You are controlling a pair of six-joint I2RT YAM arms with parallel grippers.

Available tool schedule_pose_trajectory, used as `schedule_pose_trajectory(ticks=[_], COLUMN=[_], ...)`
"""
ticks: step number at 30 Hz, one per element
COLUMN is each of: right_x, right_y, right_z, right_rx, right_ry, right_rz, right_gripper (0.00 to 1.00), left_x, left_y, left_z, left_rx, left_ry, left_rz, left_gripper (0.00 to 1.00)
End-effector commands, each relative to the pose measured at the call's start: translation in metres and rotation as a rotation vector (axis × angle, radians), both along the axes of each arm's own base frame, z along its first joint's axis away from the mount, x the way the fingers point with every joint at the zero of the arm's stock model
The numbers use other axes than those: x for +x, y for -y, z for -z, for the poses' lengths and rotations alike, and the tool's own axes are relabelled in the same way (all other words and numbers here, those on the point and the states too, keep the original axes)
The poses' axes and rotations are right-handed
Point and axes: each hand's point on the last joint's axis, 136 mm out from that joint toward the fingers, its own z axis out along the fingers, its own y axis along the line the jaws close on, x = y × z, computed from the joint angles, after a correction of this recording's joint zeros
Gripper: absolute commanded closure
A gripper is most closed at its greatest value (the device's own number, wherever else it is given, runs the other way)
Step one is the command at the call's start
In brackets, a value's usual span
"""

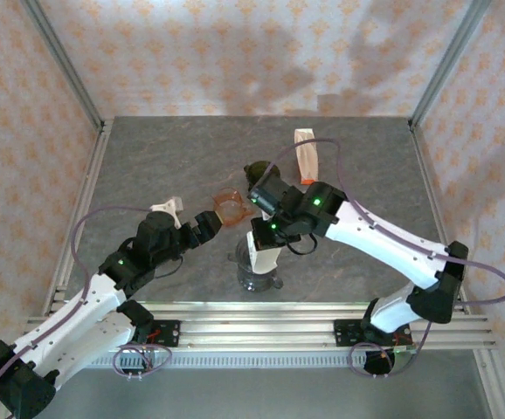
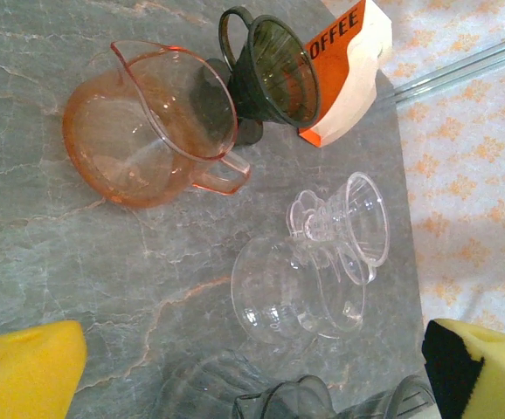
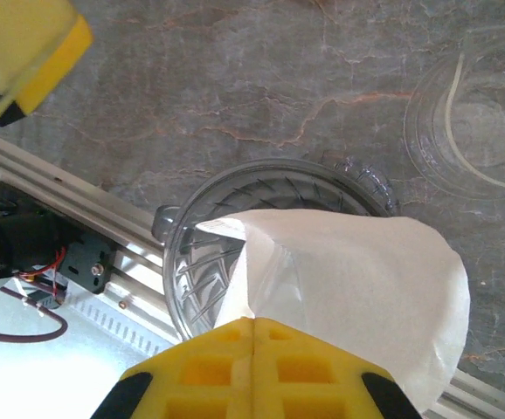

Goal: Place the coffee filter in the dripper

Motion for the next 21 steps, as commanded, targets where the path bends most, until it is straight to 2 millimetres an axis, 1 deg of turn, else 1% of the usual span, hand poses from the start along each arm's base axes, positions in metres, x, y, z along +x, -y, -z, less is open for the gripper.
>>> schedule_pose_trajectory(ticks=[1, 11, 21], right_x=[0.002, 0.003, 0.003], right_y=[-0.008, -0.018, -0.018], right_z=[-0.004, 0.015, 0.028], right_rx=[0.018, 0.004, -0.023], right_ry=[0.017, -0.008, -0.021], right_rz=[-0.006, -0.015, -0.022], right_gripper=[1.0, 0.99, 0.99], left_x=[0.0, 0.002, 0.003], left_y=[0.005, 0.008, 0.011], left_z=[-0.009, -0.007, -0.004], left_rx=[-0.021, -0.032, -0.03], left_ry=[0.037, 0.034, 0.027], left_rz=[0.024, 0.026, 0.035], left_gripper=[0.01, 0.01, 0.01])
